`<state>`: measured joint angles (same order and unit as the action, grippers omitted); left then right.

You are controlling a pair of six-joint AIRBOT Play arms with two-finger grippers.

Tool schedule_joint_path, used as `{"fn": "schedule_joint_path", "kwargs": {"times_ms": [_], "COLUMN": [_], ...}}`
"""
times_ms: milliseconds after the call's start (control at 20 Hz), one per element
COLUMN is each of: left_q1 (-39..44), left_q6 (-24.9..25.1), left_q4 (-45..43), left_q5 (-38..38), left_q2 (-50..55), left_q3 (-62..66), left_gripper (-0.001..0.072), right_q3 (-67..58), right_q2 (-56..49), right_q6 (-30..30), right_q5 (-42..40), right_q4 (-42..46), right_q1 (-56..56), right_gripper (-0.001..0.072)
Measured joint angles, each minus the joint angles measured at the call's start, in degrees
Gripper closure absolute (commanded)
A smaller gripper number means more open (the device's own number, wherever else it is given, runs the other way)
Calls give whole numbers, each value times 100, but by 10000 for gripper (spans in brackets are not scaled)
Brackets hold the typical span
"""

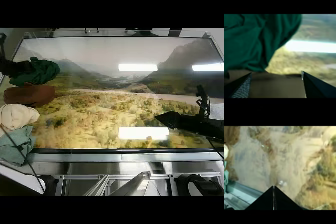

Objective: Fold the shirts.

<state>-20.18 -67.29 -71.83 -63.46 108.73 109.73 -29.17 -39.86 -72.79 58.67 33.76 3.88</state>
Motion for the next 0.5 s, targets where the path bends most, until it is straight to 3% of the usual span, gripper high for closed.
{"fn": "schedule_joint_path", "kwargs": {"times_ms": [200, 250, 300, 500], "left_q1": [9, 20, 44, 315], "left_q6": [-131, -162, -175, -125], "left_q4": [-481, -560, -621, -662], "left_q5": [162, 280, 391, 343], "left_q2": [1231, 1349, 1438, 1421], "left_q3": [610, 603, 612, 964], "left_gripper": [23, 289, 678, 678], "right_q3": [0, 0, 0, 0], "right_q2": [0, -7, -20, -114], "right_q6": [0, 0, 0, 0], "right_q5": [-63, -79, -107, -151], "right_q4": [0, 0, 0, 0], "right_q1": [0, 0, 0, 0], "right_gripper": [693, 694, 694, 693]}}
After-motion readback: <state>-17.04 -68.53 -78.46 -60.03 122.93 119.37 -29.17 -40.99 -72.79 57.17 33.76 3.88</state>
